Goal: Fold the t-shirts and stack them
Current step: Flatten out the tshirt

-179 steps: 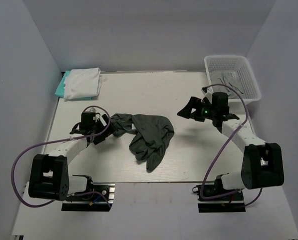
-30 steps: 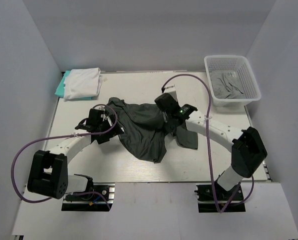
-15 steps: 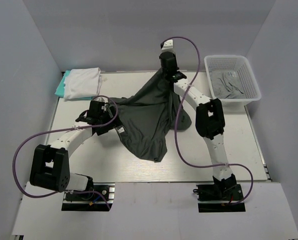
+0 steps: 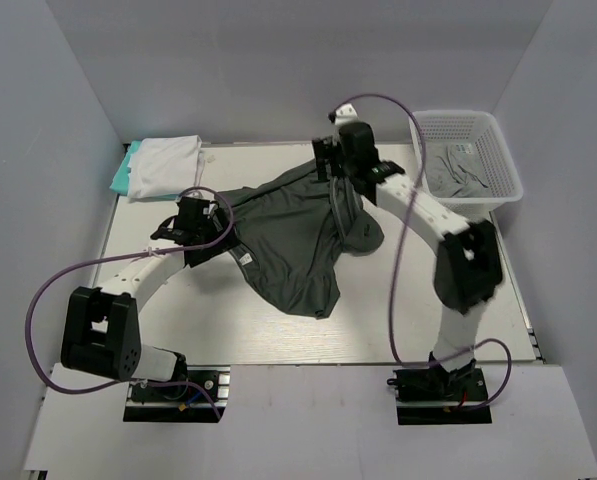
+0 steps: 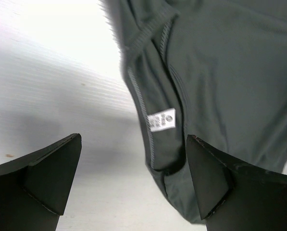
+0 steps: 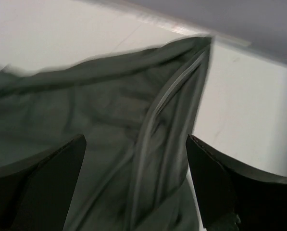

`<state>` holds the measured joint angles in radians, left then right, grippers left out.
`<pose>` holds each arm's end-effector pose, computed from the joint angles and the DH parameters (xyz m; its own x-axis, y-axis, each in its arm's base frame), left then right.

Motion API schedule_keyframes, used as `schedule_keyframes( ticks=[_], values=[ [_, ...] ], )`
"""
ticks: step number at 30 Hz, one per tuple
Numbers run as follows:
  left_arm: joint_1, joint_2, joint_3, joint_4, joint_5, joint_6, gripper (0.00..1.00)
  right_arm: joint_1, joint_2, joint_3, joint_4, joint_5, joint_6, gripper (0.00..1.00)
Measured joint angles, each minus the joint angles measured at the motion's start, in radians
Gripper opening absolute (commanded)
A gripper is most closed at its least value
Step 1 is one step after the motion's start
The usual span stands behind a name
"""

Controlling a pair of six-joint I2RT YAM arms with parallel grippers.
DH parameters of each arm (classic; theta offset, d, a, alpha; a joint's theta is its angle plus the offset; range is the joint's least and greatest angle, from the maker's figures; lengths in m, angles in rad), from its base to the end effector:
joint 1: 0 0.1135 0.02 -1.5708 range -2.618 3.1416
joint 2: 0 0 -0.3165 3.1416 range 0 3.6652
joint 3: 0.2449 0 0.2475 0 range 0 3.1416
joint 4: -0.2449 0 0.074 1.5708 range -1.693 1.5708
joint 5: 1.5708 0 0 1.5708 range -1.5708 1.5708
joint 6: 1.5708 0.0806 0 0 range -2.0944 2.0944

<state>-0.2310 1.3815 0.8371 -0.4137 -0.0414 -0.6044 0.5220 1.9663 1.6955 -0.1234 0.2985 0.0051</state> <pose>0.2790 -0.0622 0.2249 -0.7721 -0.4017 -0.4924 -0.2834 0.9112 -0.2989 0.4702 0.2431 0.3411 -0.3341 -0.1866 -0.9239 -0.2395 0.9648 -0.1082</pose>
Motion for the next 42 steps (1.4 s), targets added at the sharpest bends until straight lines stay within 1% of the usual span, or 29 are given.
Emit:
schedule_keyframes(
  ticks=[2, 5, 8, 13, 17, 18, 21, 22, 24, 25, 28, 30, 31, 32, 34, 35, 36, 38, 39, 42],
  values=[
    [0.000, 0.017, 0.019, -0.006, -0.034, -0.005, 1.00, 0.022, -0.198, -0.206, -0.011, -0.119, 0.047, 0.90],
    [0.004, 0.068, 0.067, -0.007, -0.090, -0.017, 1.00, 0.083, -0.353, -0.348, -0.053, -0.220, 0.077, 0.90],
    [0.014, 0.127, 0.110, 0.001, -0.122, -0.032, 1.00, 0.201, -0.385, -0.428, -0.072, -0.282, 0.093, 0.90],
    [0.037, 0.273, 0.203, 0.022, -0.135, -0.039, 1.00, 0.409, -0.381, -0.615, -0.120, -0.296, 0.097, 0.90],
    [0.047, 0.368, 0.239, 0.044, -0.132, -0.040, 0.94, 0.492, -0.380, -0.723, -0.139, -0.255, 0.092, 0.90],
    [0.048, 0.383, 0.239, 0.047, -0.128, -0.039, 0.89, 0.504, -0.380, -0.739, -0.138, -0.241, 0.092, 0.90],
    [0.048, 0.409, 0.245, 0.061, -0.124, -0.035, 0.80, 0.533, -0.373, -0.764, -0.130, -0.178, 0.086, 0.90],
    [0.048, 0.415, 0.250, 0.069, -0.116, -0.035, 0.74, 0.541, -0.369, -0.770, -0.123, -0.158, 0.082, 0.90],
    [0.048, 0.428, 0.258, 0.086, -0.108, -0.031, 0.67, 0.554, -0.360, -0.777, -0.105, -0.126, 0.070, 0.90],
    [0.048, 0.434, 0.261, 0.093, -0.105, -0.031, 0.59, 0.558, -0.351, -0.778, -0.098, -0.114, 0.065, 0.90],
    [0.048, 0.451, 0.271, 0.112, -0.092, -0.023, 0.49, 0.570, -0.315, -0.787, -0.057, -0.074, 0.050, 0.90],
    [0.051, 0.463, 0.277, 0.124, -0.080, -0.016, 0.32, 0.575, -0.300, -0.790, -0.027, -0.051, 0.041, 0.86],
    [0.053, 0.468, 0.279, 0.134, -0.075, -0.012, 0.17, 0.578, -0.293, -0.790, -0.011, -0.039, 0.040, 0.83],
    [0.054, 0.474, 0.281, 0.141, -0.069, -0.011, 0.00, 0.579, -0.287, -0.789, 0.005, -0.027, 0.039, 0.69],
    [0.057, 0.482, 0.284, 0.154, -0.055, -0.003, 0.00, 0.581, -0.275, -0.787, 0.028, -0.008, 0.037, 0.48],
    [0.057, 0.485, 0.285, 0.159, -0.050, 0.002, 0.00, 0.583, -0.270, -0.786, 0.037, -0.004, 0.031, 0.40],
    [0.057, 0.486, 0.285, 0.164, -0.047, 0.002, 0.00, 0.584, -0.264, -0.785, 0.045, 0.006, 0.034, 0.29],
    [0.058, 0.483, 0.280, 0.172, -0.040, 0.006, 0.00, 0.587, -0.260, -0.784, 0.045, 0.023, 0.034, 0.20],
    [0.058, 0.474, 0.264, 0.192, -0.035, 0.010, 0.00, 0.586, -0.260, -0.785, 0.041, 0.033, 0.036, 0.00],
    [0.058, 0.409, 0.187, 0.229, -0.018, 0.025, 0.00, 0.586, -0.282, -0.798, 0.025, 0.063, 0.043, 0.00]
  ],
)
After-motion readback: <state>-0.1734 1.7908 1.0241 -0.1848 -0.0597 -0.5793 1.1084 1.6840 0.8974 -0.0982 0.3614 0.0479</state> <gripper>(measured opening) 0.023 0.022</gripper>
